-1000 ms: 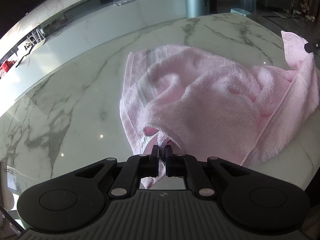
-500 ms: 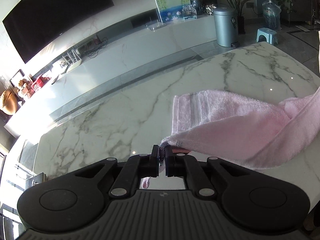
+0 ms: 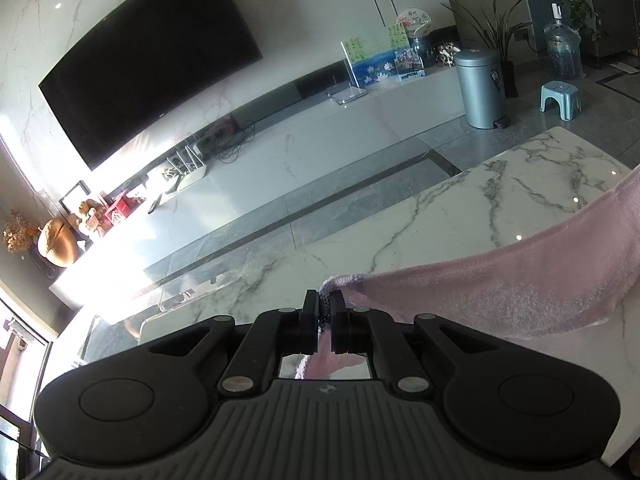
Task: Fold towel
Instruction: 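Lift the towel by its corners with both grippers, shaking it out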
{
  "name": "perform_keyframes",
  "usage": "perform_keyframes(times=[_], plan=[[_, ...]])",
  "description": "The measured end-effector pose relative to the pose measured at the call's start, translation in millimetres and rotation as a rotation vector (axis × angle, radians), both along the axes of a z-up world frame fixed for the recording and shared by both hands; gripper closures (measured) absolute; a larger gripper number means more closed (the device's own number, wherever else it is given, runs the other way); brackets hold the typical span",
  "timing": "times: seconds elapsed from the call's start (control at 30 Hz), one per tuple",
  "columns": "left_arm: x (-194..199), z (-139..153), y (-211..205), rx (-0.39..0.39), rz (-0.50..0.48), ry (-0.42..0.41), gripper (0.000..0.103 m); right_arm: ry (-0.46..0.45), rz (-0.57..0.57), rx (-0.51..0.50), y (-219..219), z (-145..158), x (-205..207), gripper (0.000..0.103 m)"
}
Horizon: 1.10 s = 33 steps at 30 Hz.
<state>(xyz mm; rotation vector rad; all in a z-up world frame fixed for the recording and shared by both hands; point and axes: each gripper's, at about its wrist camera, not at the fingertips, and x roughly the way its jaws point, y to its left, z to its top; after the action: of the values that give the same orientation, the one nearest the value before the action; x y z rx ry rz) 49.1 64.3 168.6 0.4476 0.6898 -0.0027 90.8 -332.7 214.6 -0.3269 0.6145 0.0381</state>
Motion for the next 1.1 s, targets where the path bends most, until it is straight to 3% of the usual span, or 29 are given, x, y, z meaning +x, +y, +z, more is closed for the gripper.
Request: perform_keyframes(times=[0.13,0.87,1.1], plan=[[8.4,19.9,1.5,0.028,0.010,-0.036,0.099,-0.034,-0.004,-0.006,0.9,17.2,9.7,0.099],[97.0,64.8,-8.1,0.084,0.064,-0.134,0.099,-0.146,-0.026,0.007,27.4,70.2,127.2,0.099],[104.9,67.2,-11.8,0.067,0.064,-0.147,0.099,-0.140,-0.033,0.027,21.2,67.3,142.4,0.099]])
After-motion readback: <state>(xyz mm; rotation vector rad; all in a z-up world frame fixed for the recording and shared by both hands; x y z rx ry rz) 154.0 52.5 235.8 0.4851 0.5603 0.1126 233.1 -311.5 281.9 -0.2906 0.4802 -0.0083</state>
